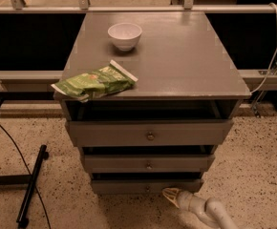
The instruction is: Close bottom drawer
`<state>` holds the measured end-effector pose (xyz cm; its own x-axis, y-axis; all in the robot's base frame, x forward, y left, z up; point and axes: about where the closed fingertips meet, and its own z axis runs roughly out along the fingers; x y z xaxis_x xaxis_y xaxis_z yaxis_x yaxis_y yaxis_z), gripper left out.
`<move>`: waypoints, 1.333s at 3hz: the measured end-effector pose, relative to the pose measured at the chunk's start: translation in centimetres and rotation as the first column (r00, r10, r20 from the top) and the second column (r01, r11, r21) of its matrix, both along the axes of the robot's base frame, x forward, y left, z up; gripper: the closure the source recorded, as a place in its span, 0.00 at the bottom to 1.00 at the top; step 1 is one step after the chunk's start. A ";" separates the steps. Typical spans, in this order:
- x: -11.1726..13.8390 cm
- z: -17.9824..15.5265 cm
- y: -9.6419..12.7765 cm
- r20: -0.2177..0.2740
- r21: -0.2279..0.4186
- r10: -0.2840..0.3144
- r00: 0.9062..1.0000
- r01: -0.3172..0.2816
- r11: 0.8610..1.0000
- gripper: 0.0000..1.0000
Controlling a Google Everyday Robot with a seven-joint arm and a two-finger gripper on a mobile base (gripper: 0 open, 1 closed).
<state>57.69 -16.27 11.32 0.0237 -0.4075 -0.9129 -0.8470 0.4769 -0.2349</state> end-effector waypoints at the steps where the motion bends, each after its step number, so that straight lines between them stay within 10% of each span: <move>1: 0.2 0.2 -0.6 0.009 0.007 -0.004 1.000 0.004 1.000 1.00; 4: 1.5 1.2 -2.4 -0.018 0.019 -0.129 0.992 0.129 0.991 1.00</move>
Offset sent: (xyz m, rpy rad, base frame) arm 0.0090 -0.0300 0.0082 0.0061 -0.0030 -0.0975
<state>59.18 -18.69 12.51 -0.0429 -0.3882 -0.9206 -0.7819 0.5867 -0.2109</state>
